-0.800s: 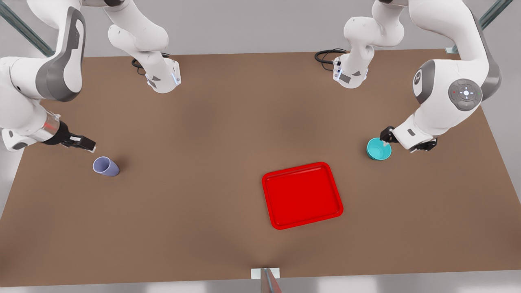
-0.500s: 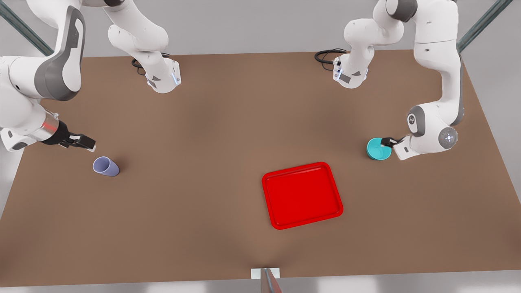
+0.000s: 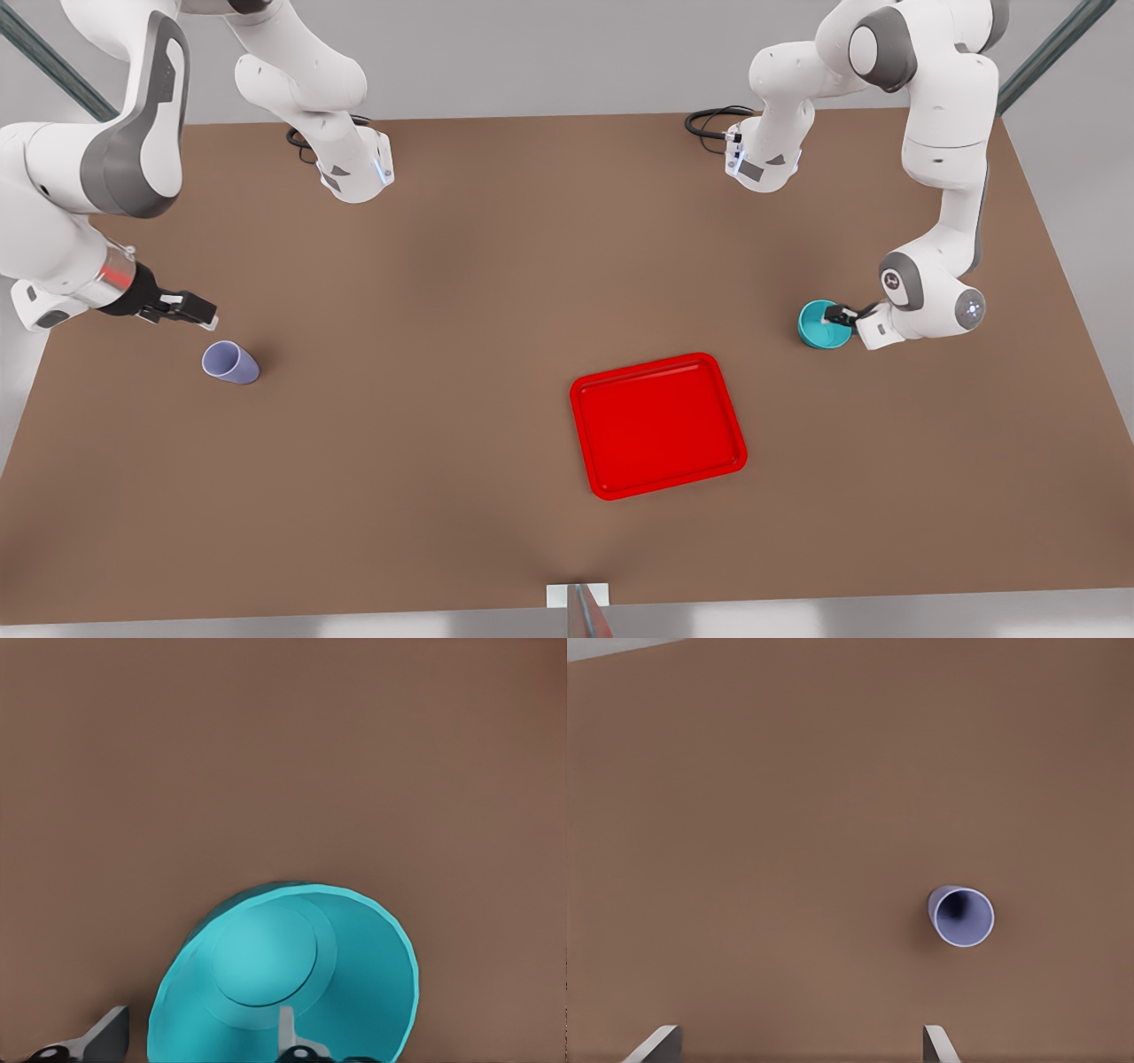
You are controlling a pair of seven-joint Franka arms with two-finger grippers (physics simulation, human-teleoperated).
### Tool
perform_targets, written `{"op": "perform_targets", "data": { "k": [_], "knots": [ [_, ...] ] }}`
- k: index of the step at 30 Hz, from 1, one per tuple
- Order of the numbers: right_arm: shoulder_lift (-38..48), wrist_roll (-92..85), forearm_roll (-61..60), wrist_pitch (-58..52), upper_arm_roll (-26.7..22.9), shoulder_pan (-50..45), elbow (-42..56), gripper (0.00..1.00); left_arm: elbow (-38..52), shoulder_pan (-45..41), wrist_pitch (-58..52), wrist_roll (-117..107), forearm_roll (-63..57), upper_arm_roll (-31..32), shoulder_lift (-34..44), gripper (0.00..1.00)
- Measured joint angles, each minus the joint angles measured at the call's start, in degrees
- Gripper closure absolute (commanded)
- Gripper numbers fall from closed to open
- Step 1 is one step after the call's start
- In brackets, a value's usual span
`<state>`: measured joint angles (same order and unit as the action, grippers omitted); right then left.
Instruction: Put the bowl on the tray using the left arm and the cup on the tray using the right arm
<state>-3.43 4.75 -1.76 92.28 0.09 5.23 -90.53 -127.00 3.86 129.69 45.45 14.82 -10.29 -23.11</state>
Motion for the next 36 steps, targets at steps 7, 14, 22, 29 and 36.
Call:
{"op": "perform_targets", "data": {
  "k": [7, 14, 22, 29, 36],
  "knots": [
    [0.0, 0.0, 0.0, 0.0, 0.0, 0.08, 0.0, 0.0, 0.26, 0.0, 0.04, -0.69, 1.99, 0.26, -0.31, 0.79],
    [0.0, 0.0, 0.0, 0.0, 0.0, 0.42, 0.0, 0.0, 2.39, 0.0, -2.86, -3.42, 3.82, 0.53, -0.53, 0.79],
    [-0.08, 0.0, 0.0, 0.0, 0.0, 0.42, 0.0, 0.0, 25.46, -19.84, -13.26, -42.14, 1.0, 0.21, -3.11, 0.79],
    [0.0, 0.0, 0.0, 0.0, 0.0, 0.2, 0.0, 0.0, 41.41, -27.17, -17.06, -59.9, -2.26, 0.46, -17.19, 0.79],
    [0.0, 0.0, 0.0, 0.0, 0.0, 0.31, 0.0, 0.0, 40.86, -27.33, -14.14, -58.94, 4.91, 0.61, -18.14, 0.0]
  ]
}}
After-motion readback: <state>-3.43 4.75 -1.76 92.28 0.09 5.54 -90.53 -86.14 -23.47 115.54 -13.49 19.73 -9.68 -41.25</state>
